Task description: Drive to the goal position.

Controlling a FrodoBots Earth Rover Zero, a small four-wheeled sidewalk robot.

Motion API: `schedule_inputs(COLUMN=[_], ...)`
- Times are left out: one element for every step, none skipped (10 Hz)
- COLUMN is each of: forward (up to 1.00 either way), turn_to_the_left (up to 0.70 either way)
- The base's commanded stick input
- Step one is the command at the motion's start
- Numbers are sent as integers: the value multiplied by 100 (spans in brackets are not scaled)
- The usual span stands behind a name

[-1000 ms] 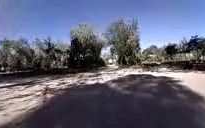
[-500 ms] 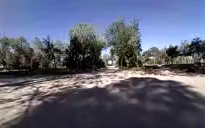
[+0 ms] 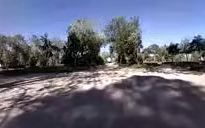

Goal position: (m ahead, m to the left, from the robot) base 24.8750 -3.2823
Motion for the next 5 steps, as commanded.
schedule_inputs(forward=[100,100,100,100,100], turn_to_the_left=[3,3,3,3,3])
